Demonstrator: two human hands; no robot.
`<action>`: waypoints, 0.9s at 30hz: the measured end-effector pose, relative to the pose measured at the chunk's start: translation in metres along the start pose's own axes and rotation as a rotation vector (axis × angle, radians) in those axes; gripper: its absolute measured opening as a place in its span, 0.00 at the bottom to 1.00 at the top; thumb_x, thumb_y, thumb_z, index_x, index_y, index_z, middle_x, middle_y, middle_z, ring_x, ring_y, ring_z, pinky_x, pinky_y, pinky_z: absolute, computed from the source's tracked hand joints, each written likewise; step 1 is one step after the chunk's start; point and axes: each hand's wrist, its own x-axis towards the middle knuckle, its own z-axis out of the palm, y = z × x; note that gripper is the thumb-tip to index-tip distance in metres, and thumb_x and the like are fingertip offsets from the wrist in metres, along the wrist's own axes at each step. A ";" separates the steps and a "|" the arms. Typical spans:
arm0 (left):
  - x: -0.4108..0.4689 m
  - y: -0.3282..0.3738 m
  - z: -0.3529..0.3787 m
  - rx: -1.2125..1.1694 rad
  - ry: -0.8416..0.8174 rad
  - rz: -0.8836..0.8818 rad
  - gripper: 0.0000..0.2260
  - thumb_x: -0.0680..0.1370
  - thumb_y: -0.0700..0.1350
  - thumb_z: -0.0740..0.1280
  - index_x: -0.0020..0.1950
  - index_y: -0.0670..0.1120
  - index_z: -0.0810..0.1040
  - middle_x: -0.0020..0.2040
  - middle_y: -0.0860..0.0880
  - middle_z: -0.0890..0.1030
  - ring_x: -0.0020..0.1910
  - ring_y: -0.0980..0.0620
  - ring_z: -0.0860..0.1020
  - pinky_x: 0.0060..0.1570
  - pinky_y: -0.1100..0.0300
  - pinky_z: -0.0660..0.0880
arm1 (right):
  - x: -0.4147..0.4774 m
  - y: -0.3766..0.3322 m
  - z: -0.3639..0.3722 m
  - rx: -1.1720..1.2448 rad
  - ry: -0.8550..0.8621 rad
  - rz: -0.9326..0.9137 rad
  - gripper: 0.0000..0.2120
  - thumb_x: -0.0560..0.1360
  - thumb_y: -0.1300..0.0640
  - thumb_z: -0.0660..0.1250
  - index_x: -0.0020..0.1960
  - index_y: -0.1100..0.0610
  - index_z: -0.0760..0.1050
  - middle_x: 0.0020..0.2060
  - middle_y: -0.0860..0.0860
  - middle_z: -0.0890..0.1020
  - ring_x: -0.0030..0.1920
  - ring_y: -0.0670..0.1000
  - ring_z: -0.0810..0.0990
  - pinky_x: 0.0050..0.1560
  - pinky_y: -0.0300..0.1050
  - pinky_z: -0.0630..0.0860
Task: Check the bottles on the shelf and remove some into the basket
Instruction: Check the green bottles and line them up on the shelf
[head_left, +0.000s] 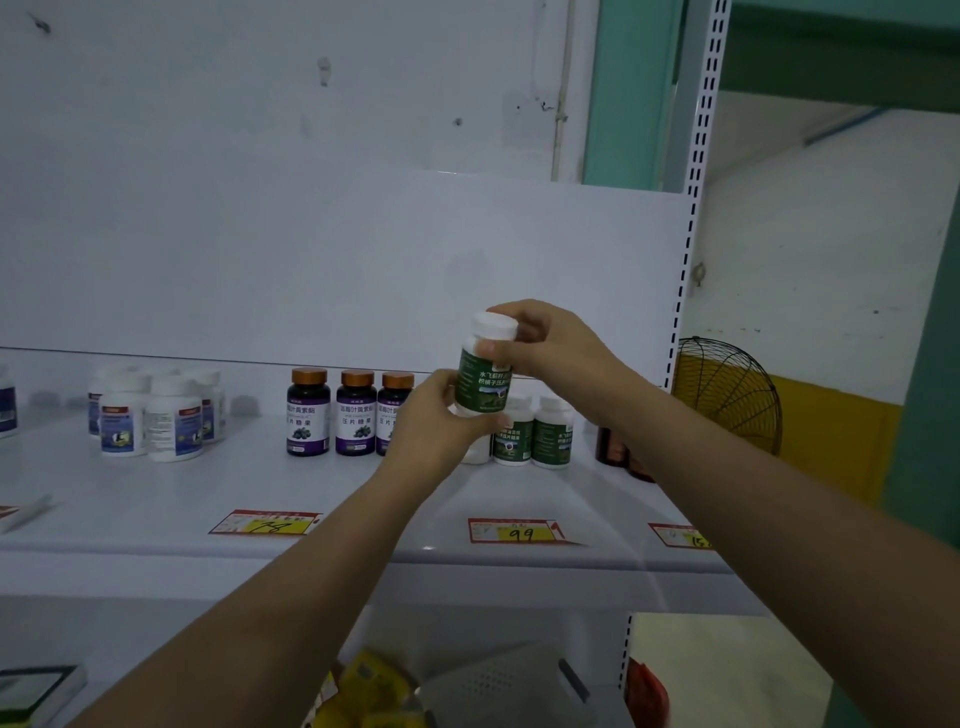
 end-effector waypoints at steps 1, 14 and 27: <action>0.003 0.001 -0.001 -0.003 0.026 0.036 0.23 0.69 0.43 0.75 0.62 0.46 0.73 0.57 0.51 0.78 0.53 0.56 0.75 0.47 0.65 0.68 | -0.004 -0.001 0.001 -0.063 0.049 -0.087 0.18 0.71 0.57 0.74 0.60 0.54 0.75 0.53 0.47 0.82 0.55 0.44 0.80 0.54 0.36 0.77; 0.014 0.030 -0.001 0.042 0.033 0.205 0.23 0.68 0.45 0.76 0.61 0.47 0.77 0.57 0.52 0.80 0.57 0.54 0.76 0.57 0.57 0.73 | -0.028 -0.004 -0.001 -0.427 0.299 -0.519 0.24 0.73 0.52 0.70 0.67 0.55 0.71 0.61 0.51 0.78 0.59 0.48 0.76 0.60 0.39 0.73; 0.005 0.033 -0.004 -0.121 -0.242 -0.104 0.16 0.66 0.57 0.74 0.46 0.48 0.81 0.42 0.50 0.85 0.46 0.54 0.82 0.55 0.57 0.77 | 0.015 -0.032 -0.039 -0.003 -0.003 0.342 0.14 0.76 0.55 0.68 0.57 0.63 0.75 0.54 0.58 0.79 0.50 0.55 0.82 0.51 0.47 0.81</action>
